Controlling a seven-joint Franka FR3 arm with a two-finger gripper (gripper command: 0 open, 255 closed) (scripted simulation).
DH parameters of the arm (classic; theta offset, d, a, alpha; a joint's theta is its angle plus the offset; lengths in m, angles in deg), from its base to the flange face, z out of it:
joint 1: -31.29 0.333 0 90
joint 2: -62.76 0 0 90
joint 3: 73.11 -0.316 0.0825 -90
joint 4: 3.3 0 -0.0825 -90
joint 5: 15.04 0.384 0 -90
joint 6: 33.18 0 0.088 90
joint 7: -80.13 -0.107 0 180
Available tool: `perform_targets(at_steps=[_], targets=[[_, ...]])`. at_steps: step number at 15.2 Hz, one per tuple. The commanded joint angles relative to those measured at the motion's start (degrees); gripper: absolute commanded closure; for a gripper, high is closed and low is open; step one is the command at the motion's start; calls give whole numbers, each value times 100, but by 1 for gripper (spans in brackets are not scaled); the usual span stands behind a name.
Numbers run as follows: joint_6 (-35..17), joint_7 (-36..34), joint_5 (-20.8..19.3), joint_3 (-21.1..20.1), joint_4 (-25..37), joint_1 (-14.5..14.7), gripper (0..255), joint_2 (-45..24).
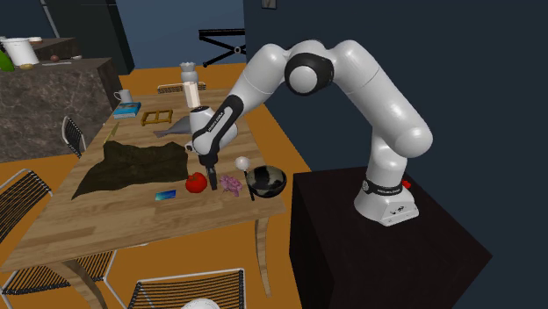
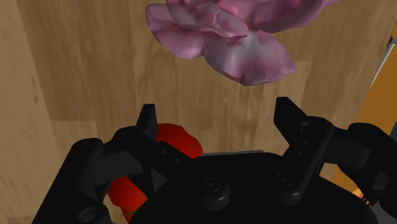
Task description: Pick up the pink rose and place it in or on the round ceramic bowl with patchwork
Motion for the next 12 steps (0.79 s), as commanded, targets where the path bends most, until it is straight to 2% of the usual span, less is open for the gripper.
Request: perform_targets(at_steps=[1,6,7,12], targets=[[-18,0,5,-6,12,-2,0,-27],[-18,0,5,-6,12,-2,0,-27],[-18,0,5,-6,11,-1,255,-26],[-18,0,5,-6,11,-1,255,-26]])
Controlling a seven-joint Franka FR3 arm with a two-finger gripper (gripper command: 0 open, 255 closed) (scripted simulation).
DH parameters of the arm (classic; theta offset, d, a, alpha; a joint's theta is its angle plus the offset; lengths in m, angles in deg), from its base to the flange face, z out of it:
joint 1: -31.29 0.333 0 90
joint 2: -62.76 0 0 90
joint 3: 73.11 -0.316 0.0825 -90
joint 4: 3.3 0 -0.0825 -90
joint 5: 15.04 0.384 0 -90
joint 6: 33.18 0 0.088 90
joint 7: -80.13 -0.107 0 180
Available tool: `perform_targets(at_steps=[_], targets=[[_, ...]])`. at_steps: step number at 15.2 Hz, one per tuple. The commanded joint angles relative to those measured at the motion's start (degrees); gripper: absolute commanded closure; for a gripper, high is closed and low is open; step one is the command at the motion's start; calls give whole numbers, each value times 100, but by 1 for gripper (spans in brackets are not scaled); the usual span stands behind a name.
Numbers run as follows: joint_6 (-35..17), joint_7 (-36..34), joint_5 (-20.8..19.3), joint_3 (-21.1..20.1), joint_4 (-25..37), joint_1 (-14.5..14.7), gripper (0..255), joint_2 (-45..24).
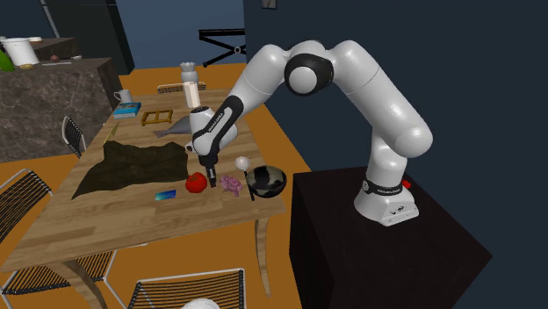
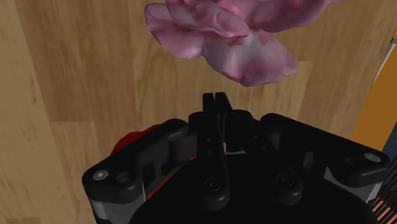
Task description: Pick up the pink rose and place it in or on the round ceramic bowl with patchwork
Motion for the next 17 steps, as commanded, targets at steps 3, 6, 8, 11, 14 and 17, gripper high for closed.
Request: perform_targets(at_steps=[3,6,8,11,14,17], targets=[[0,0,0,0,0,0,255,0],[-152,-673,-54,299,-348,320,0,192],[-308,-2090,-195,970,-949,1079,0,500],[-146,-4343,-476,2011,-1581,2356,0,763],[95,-5557,-562,2507,-1769,3022,0,744],[-73,-5498,-472,2410,-1764,2911,0,577]])
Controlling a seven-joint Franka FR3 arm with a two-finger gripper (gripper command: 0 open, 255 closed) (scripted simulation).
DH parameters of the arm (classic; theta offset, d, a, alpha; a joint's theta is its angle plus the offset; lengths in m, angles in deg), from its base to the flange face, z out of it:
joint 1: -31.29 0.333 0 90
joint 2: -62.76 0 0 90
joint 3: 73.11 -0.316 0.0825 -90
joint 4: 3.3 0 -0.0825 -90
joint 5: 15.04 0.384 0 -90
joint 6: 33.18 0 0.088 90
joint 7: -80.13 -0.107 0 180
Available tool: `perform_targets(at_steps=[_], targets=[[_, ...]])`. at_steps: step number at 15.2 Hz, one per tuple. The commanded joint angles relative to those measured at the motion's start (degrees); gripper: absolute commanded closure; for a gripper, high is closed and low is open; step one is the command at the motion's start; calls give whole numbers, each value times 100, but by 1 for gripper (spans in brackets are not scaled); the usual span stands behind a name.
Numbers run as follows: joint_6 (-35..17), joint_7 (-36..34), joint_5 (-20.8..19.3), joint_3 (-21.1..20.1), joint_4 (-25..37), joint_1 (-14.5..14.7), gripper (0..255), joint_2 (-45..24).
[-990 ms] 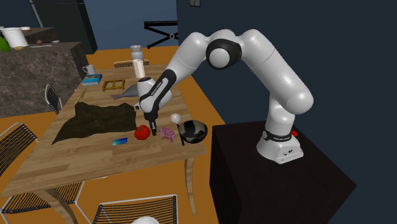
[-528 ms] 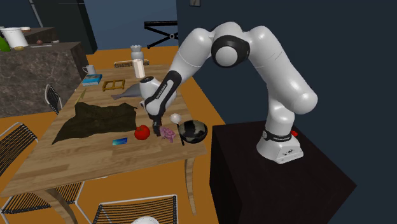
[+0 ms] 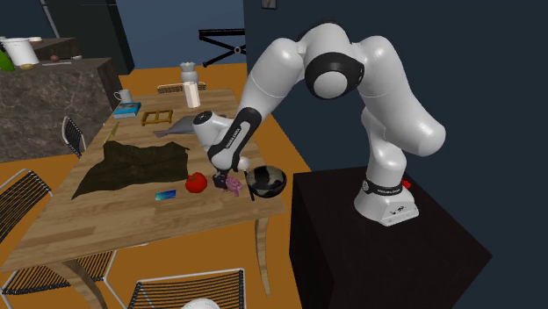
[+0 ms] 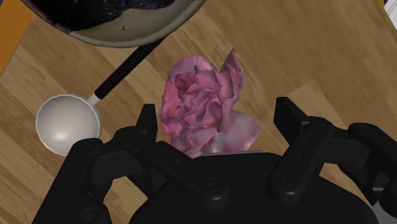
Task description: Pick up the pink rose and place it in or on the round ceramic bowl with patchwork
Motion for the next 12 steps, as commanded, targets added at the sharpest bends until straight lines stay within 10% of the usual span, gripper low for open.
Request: perform_targets(at_steps=[1,11,12], targets=[[-107,-17,51,-42,-16,-43,0,-101],[-245,30,120,-129,0,-143,0,-248],[-245,30,120,-129,0,-143,255,-248]])
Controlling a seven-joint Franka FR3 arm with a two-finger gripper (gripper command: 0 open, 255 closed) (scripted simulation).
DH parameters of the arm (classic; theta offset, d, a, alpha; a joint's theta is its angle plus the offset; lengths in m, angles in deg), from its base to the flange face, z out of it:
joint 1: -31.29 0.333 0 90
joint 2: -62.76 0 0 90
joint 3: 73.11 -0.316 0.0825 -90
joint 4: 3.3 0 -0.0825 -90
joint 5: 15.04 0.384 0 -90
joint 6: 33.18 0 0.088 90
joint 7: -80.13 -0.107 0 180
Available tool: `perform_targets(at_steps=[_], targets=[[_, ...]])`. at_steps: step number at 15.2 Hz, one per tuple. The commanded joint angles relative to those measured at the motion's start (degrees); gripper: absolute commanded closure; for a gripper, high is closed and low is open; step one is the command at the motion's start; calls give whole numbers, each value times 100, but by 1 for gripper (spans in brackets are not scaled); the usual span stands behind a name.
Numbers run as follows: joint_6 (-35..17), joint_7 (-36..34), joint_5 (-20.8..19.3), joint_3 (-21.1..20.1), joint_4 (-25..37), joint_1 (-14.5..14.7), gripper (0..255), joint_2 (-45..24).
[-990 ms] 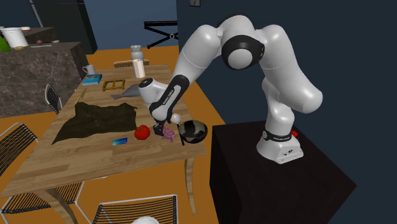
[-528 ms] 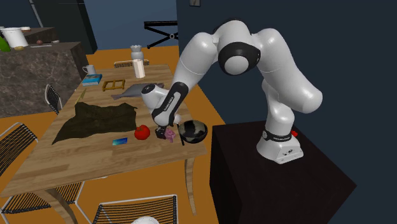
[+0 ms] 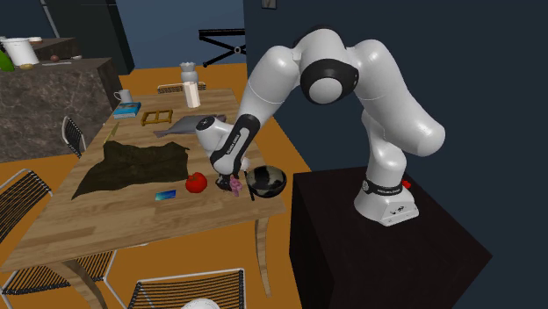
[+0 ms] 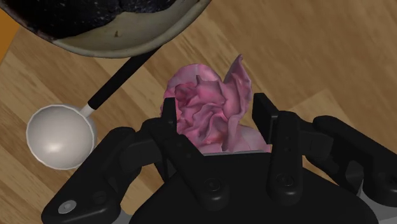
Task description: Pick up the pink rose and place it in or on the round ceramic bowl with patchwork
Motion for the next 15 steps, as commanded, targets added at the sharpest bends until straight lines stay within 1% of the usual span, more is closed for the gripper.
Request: perform_targets(at_steps=[1,9,15], targets=[[0,0,0,0,0,0,255,-1],[-1,0,0,-1,0,-1,255,-2],[280,-35,-182,237,-104,189,255,384]])
